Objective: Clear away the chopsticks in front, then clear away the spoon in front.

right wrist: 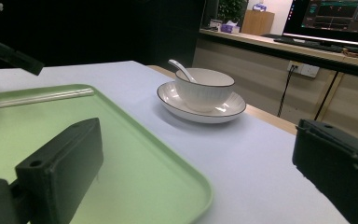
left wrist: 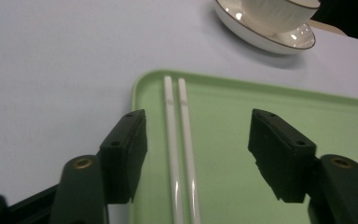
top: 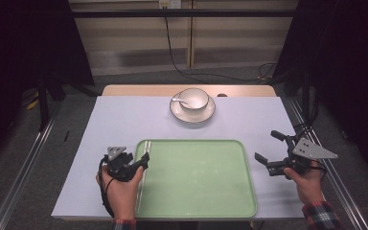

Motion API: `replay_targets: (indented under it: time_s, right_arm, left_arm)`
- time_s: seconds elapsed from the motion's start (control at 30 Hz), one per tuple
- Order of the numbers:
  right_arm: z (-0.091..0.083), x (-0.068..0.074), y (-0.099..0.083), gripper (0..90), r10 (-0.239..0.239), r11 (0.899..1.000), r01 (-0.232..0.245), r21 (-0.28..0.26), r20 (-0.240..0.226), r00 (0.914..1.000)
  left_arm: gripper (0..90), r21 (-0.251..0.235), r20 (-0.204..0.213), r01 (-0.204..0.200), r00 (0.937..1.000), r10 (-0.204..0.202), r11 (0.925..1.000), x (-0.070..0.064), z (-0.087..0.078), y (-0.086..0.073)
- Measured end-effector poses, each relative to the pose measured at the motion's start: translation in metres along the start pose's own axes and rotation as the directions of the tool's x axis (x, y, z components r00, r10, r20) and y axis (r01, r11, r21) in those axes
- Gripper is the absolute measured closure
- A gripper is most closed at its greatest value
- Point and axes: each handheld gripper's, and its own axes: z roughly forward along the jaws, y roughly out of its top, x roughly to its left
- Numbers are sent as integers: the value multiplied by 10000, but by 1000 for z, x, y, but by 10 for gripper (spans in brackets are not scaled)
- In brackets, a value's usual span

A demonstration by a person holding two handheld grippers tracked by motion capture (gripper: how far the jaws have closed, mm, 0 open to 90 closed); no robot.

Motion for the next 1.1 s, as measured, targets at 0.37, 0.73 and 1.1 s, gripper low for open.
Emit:
replay_targets:
  time_s: [0.37,0.73,1.1]
  right_arm:
    - [2,-1,0,10,-21,10000,21,56,-25,10000]
    - [0,-2,0,10,13,10000,-14,29,49,10000]
    - [1,-3,0,10,21,10000,-21,5,-1,10000]
  left_arm:
    - [148,-612,-29,-880,9961,880,9942,-3,28,39]
    - [120,-919,342,-1161,9922,1197,9890,-16,61,66]
    - [79,-923,674,-1065,9913,1129,9900,-29,89,84]
